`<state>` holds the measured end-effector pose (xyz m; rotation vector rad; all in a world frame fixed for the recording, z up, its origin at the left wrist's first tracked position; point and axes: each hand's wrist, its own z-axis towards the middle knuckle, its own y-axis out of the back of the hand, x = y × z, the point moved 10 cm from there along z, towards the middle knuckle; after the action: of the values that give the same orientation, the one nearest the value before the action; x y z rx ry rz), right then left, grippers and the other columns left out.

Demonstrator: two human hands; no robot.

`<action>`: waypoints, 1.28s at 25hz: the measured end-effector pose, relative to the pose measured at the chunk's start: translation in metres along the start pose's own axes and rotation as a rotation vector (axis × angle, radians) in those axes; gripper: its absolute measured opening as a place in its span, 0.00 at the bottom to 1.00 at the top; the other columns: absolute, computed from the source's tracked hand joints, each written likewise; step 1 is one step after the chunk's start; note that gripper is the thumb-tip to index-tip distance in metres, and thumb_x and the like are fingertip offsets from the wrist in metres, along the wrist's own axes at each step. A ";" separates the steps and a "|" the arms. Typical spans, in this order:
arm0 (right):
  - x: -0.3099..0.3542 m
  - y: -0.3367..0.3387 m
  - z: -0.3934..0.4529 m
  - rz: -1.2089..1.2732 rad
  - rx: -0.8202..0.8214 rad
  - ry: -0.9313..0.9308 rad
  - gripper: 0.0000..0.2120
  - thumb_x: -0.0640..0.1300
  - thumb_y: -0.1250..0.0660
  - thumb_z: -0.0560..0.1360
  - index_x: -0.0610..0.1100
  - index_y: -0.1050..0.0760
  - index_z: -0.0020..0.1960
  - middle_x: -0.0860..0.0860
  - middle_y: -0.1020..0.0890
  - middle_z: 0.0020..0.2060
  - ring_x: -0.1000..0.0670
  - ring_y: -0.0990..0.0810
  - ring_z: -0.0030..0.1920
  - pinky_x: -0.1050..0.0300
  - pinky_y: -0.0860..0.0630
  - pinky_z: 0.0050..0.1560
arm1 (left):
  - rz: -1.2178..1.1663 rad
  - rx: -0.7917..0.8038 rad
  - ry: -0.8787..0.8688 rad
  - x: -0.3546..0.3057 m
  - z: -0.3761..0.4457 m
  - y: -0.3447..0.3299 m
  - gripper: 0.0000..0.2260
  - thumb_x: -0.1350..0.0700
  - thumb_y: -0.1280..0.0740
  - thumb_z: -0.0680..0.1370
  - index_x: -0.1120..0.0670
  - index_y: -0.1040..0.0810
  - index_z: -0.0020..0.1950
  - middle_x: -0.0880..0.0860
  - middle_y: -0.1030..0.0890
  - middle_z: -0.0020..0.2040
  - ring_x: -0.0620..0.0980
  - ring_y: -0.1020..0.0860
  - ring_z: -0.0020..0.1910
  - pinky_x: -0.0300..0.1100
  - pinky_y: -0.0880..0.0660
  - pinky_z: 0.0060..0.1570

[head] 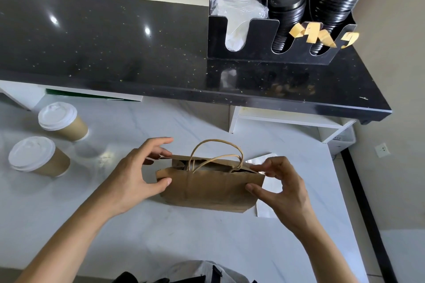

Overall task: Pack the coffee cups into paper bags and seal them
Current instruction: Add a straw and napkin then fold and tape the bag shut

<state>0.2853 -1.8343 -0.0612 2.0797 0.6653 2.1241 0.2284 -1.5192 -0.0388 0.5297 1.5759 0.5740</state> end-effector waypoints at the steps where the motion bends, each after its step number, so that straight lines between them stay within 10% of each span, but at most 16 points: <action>1: 0.000 -0.001 0.001 0.000 0.015 0.002 0.22 0.41 0.19 0.69 0.56 0.23 0.57 0.58 0.14 0.54 0.51 0.19 0.60 0.57 0.26 0.60 | 0.050 0.022 -0.029 -0.004 0.001 -0.003 0.31 0.57 0.21 0.71 0.34 0.27 0.67 0.38 0.22 0.61 0.42 0.27 0.65 0.36 0.33 0.65; 11: 0.000 -0.005 0.003 0.060 -0.024 -0.021 0.11 0.39 0.21 0.72 0.54 0.13 0.47 0.61 0.14 0.49 0.58 0.20 0.57 0.68 0.29 0.58 | 0.349 0.057 -0.270 -0.062 0.029 -0.029 0.17 0.39 0.26 0.72 0.36 0.19 0.60 0.31 0.21 0.48 0.37 0.27 0.56 0.33 0.41 0.63; 32: 0.024 -0.028 0.027 0.087 -0.030 0.078 0.12 0.36 0.23 0.73 0.53 0.13 0.46 0.62 0.14 0.47 0.58 0.17 0.54 0.71 0.29 0.54 | 0.095 -0.001 -0.198 -0.081 0.064 -0.054 0.06 0.44 0.26 0.72 0.38 0.14 0.48 0.36 0.16 0.46 0.42 0.21 0.48 0.47 0.24 0.49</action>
<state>0.3036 -1.7935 -0.0497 2.0556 0.5571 2.2566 0.2982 -1.6088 -0.0157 0.6431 1.3682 0.5758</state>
